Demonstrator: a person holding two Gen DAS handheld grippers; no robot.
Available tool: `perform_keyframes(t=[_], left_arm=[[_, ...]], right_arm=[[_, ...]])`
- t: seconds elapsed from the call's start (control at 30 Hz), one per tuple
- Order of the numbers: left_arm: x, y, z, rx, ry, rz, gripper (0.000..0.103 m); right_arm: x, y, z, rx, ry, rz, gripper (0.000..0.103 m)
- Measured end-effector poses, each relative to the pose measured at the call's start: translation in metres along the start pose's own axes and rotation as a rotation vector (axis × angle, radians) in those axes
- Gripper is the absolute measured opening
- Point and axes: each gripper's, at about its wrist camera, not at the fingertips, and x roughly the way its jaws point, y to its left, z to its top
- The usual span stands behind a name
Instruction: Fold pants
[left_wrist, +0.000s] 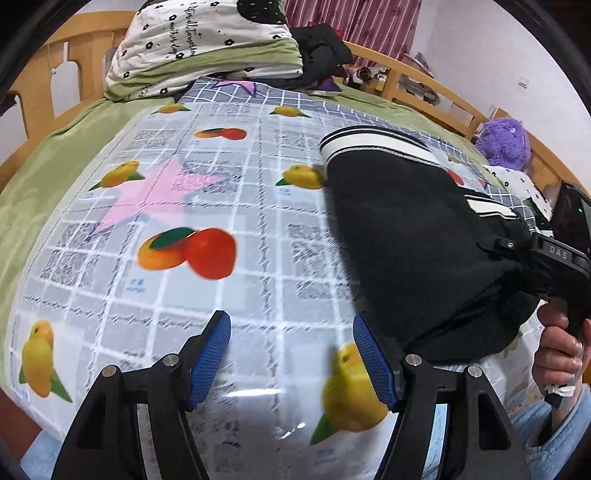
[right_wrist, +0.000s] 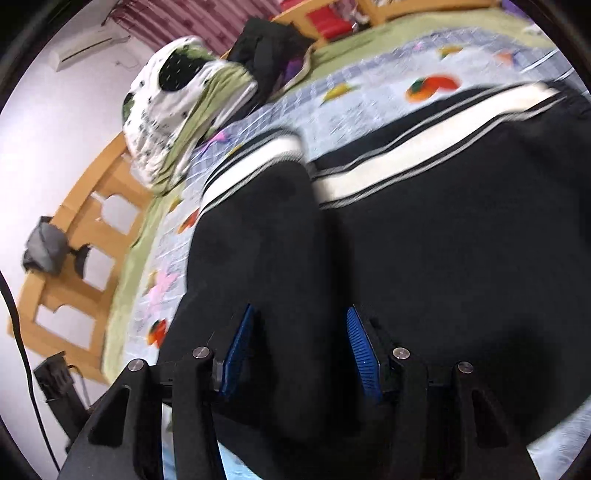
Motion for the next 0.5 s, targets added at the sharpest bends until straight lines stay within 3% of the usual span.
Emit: perform_keyframes(t=[0.07,0.17,0.37,0.5], left_arm=[[-0.002,0.006,-0.003,-0.017,0.006,-0.007,0.067],[-0.001,0.014,-0.005,-0.063,0.033,-0.025,0.067],[-0.006,0.005,0.002,-0.093,0.036,-0.083,0.067],[-0.011,-0.024,0.006,-0.047,0.024,-0.115,0.067]], right_arm=[[0.012,0.008,-0.003,-0.030,0.047,-0.003,0.042],[0.007,0.024,-0.005,-0.112,0.010,-0.036,0.020],[-0.046,0.042,0.000,-0.208,-0.123,-0.016,0.016],[-0.093,0.040,0.002,-0.300,-0.230,-0.095,0.016]])
